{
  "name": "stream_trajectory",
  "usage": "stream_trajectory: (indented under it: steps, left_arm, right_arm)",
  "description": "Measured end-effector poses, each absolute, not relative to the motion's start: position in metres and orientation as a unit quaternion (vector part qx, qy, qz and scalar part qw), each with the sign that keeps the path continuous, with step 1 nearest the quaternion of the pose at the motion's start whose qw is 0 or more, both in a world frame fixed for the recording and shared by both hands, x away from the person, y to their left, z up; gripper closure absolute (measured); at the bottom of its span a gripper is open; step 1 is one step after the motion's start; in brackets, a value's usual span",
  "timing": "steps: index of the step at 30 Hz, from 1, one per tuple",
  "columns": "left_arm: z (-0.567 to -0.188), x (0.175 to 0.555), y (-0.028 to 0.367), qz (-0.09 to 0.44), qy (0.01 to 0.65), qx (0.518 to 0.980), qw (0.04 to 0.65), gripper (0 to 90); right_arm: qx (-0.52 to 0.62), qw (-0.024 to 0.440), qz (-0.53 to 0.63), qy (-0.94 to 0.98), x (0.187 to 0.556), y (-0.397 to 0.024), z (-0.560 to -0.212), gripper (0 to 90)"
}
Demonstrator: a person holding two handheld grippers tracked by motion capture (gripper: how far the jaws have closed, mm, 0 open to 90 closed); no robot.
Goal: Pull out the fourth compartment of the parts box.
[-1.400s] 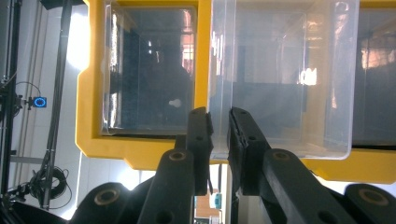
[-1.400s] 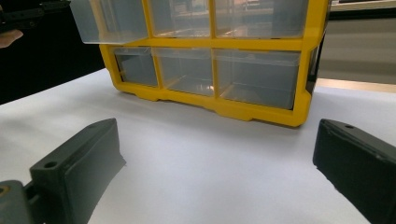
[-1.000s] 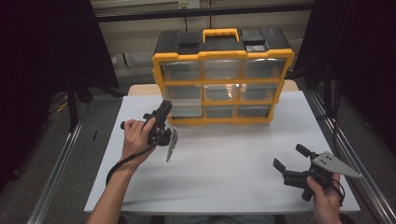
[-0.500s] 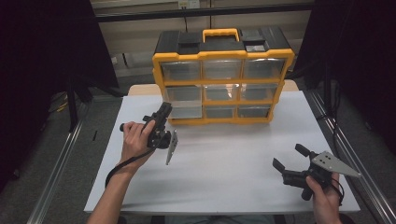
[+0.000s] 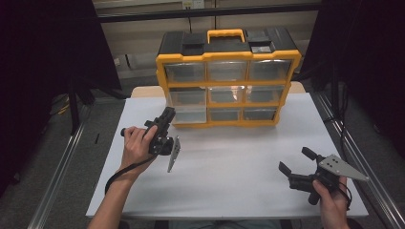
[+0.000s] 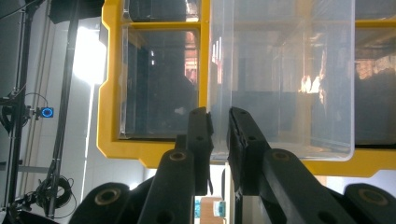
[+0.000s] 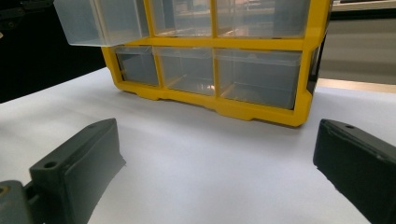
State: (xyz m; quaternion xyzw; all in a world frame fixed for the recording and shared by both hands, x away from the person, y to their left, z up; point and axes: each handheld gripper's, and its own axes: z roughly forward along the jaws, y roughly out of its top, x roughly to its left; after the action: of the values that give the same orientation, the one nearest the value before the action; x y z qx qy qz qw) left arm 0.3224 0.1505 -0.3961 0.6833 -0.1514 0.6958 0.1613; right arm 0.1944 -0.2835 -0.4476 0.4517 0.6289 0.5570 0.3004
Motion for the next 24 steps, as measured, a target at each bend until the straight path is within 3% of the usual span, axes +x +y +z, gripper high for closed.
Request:
stream_trajectory:
  steps: [24]
  left_arm:
    - [-0.3992,0.3228,0.1478,0.688,-0.147,0.692,0.164,78.9]
  right_arm:
    - [0.447,0.3,0.555,0.634,0.1953,-0.2831,-0.4479,0.7]
